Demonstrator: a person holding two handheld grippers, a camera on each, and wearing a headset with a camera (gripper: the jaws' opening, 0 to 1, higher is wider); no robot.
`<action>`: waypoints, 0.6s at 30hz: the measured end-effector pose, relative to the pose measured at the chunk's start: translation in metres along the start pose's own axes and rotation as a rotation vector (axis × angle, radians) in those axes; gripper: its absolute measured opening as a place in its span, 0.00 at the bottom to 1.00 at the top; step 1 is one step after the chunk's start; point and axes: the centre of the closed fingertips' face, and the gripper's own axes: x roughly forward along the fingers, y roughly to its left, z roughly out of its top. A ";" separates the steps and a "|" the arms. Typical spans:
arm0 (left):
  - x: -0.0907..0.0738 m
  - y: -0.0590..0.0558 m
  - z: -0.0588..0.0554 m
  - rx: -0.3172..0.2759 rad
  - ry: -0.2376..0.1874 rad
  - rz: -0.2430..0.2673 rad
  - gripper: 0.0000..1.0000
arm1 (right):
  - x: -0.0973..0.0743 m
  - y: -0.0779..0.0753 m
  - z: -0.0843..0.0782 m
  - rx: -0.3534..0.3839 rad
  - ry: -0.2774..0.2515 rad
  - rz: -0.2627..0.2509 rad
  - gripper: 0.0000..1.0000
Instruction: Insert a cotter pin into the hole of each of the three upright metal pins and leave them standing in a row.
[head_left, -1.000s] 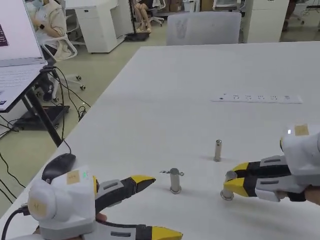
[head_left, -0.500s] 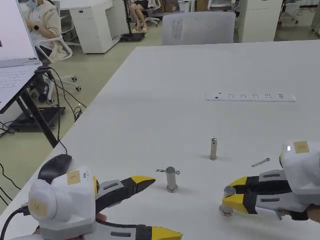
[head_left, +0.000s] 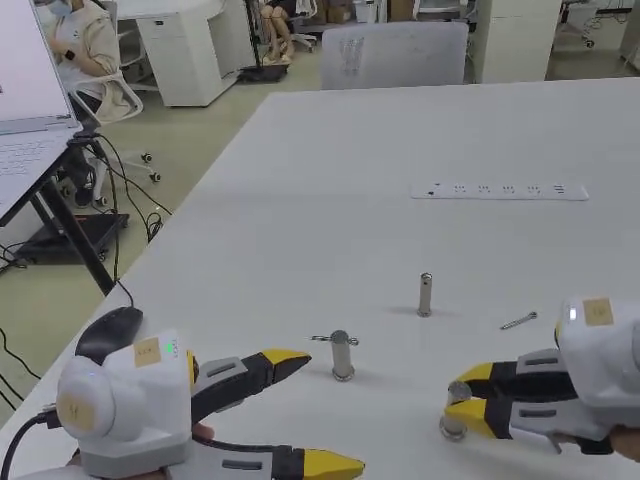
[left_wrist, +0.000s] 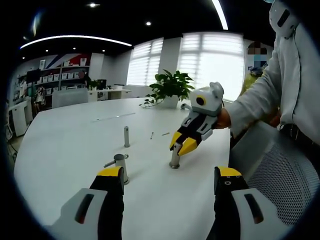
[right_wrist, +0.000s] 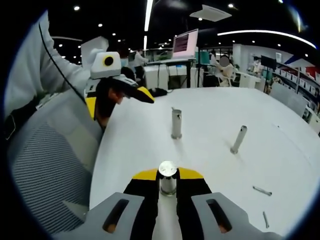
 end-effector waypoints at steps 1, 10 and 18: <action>0.000 0.000 0.000 0.001 0.000 0.000 0.73 | 0.000 0.000 -0.001 -0.004 0.002 -0.002 0.12; 0.000 0.002 -0.001 -0.001 0.001 0.001 0.73 | 0.000 0.001 -0.001 -0.031 -0.014 0.003 0.13; -0.002 0.003 -0.001 -0.002 -0.001 0.010 0.73 | 0.000 0.002 0.001 -0.032 -0.022 0.004 0.15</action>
